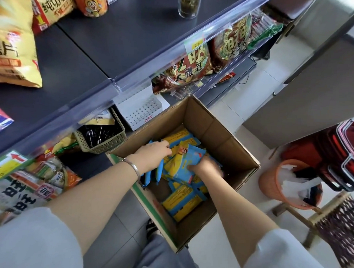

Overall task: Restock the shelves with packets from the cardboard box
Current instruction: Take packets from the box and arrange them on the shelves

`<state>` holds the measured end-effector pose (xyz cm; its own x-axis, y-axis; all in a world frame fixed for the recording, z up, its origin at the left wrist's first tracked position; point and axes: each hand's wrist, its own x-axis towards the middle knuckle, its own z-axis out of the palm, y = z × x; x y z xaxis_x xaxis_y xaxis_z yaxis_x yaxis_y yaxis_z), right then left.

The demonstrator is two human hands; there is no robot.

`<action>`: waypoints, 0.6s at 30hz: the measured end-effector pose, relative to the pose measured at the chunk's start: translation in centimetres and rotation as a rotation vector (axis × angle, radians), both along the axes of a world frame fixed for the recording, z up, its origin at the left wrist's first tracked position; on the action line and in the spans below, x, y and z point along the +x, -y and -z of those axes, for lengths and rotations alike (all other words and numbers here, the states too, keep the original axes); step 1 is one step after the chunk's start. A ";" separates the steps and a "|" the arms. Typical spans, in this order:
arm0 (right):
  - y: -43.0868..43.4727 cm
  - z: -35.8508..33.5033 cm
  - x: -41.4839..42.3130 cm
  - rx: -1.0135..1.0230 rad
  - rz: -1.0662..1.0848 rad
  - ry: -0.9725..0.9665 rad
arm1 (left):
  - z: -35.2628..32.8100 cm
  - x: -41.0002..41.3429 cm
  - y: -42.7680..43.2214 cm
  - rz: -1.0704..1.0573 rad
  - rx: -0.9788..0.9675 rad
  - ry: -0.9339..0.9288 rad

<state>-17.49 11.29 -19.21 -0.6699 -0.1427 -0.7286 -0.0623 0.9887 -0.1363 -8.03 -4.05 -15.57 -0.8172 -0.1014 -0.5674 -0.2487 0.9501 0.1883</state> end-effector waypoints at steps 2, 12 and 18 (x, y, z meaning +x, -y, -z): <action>0.6 0.2 0.0 -0.040 0.033 0.050 | 0.2 -0.2 -0.1 0.024 -0.018 0.000; -0.8 -1.0 -1.6 -0.311 0.193 -0.018 | -0.1 -1.2 -1.8 0.373 -0.406 0.001; -1.6 -2.2 -1.6 -0.306 0.106 -0.063 | -1.3 -1.3 -1.4 0.417 -0.406 -0.089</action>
